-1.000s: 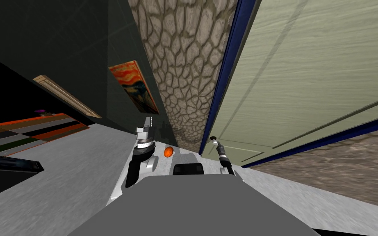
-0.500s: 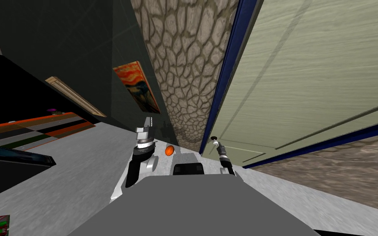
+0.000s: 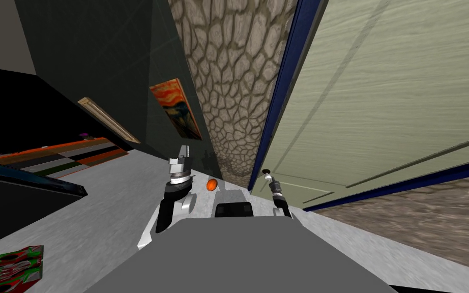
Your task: Pull the door open
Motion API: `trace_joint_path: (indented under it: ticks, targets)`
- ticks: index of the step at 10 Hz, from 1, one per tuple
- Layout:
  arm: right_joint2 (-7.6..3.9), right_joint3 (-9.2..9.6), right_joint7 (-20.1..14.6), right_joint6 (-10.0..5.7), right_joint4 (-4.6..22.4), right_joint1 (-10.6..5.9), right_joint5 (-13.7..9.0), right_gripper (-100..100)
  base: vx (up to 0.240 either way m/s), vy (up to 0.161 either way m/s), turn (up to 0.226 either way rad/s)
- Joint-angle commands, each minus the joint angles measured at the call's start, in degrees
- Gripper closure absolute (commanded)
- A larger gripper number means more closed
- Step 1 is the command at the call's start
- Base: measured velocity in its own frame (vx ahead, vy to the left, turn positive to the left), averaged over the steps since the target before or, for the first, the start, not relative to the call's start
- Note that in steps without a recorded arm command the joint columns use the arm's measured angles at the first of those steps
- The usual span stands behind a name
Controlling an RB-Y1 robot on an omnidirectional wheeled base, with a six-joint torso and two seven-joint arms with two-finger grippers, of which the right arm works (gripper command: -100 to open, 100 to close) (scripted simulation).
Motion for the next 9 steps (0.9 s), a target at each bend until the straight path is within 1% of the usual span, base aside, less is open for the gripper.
trace_joint_path:
  ticks: [1,2,5,6,7,8,9]
  targets:
    - [0.82,1.68,-2.9,-0.66,-0.8,-0.86,-1.5,100,-0.071,-0.016,0.212]
    - [0.82,1.68,-3.8,-0.66,-0.8,-0.86,-1.5,100,-0.064,-0.025,0.076]
    - [0.82,1.68,-3.8,-0.66,-0.8,-0.86,-1.5,100,-0.006,0.005,-0.012]
    - [0.65,1.92,-6.2,-0.55,-0.6,-1.01,-2.9,100,-0.040,-0.012,0.137]
    - [0.65,1.92,-6.2,-0.55,-0.6,-1.01,-2.9,100,-0.051,-0.013,0.080]
    - [0.48,2.16,-8.6,-0.44,-0.4,-1.15,-4.3,100,-0.063,-0.007,0.119]
    - [-0.31,1.15,-9.3,0.32,0.3,0.07,-5.3,-100,-0.057,-0.037,0.010]
